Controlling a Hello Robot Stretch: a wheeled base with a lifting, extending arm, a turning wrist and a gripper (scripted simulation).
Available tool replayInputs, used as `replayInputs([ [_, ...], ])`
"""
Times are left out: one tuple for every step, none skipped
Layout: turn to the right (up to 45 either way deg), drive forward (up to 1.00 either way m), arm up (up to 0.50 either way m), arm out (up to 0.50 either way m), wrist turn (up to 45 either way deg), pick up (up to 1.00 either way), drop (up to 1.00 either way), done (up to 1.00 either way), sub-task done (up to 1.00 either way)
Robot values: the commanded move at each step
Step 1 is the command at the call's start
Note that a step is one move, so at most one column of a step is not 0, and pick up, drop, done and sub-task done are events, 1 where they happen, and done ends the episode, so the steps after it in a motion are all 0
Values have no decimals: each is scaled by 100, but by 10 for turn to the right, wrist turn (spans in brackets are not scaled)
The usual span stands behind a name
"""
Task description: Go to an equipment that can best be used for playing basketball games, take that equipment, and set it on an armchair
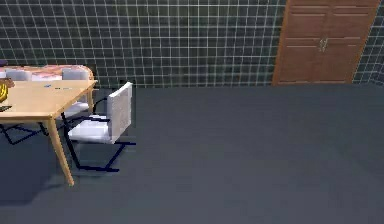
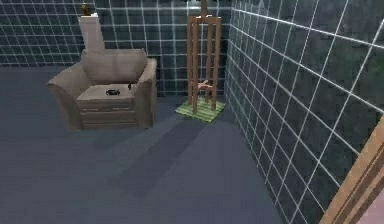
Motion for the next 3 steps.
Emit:
replayInputs([
  [0,30,0,0,0,0,0,0,0],
  [-450,0,0,0,0,0,0,0,0],
  [0,25,0,0,0,0,0,0,0],
])
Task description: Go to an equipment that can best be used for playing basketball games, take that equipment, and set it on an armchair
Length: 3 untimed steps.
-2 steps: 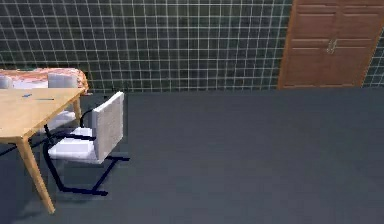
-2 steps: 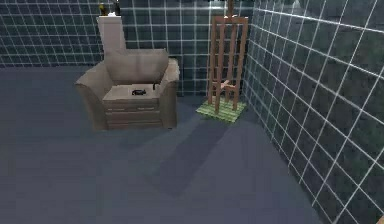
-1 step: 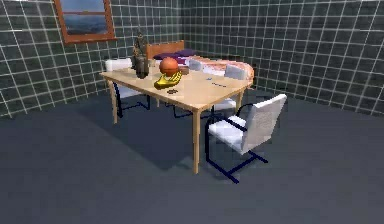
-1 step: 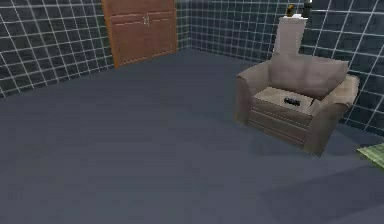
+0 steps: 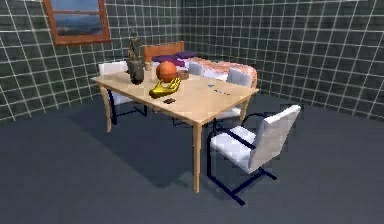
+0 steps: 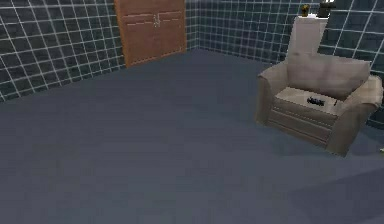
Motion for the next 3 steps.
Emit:
replayInputs([
  [-180,0,0,0,0,0,0,0,0],
  [0,100,0,0,0,0,0,0,0],
  [-30,0,0,0,0,0,0,0,0],
])
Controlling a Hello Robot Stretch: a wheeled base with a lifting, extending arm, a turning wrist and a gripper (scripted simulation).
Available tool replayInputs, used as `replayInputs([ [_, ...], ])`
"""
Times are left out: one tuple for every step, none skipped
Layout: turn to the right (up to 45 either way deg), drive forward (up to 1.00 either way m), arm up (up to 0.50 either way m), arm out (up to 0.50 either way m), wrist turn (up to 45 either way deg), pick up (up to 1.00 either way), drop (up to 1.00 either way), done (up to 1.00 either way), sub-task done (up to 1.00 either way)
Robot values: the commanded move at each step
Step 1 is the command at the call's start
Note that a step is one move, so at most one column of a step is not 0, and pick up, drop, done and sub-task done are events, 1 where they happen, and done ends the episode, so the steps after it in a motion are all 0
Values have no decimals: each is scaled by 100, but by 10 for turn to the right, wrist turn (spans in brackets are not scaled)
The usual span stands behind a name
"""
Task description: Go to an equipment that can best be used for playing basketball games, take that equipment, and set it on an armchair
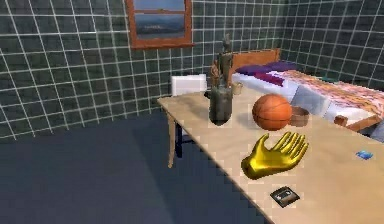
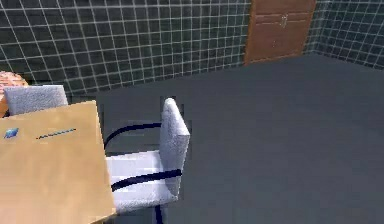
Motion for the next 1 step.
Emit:
replayInputs([
  [0,50,0,0,0,0,0,0,0],
])
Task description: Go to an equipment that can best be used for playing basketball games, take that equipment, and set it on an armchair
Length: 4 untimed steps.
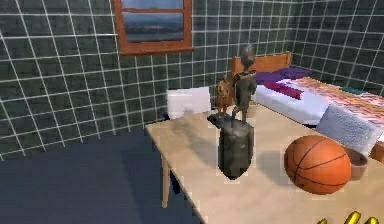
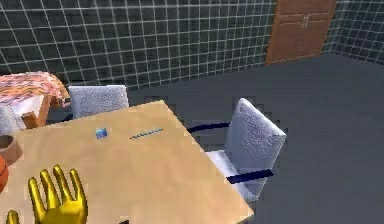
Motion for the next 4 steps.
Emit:
replayInputs([
  [-450,0,0,0,0,0,0,0,0],
  [-90,0,0,0,0,0,0,0,0],
  [0,0,50,0,0,0,0,0,0],
  [0,0,38,0,0,0,0,0,0],
])
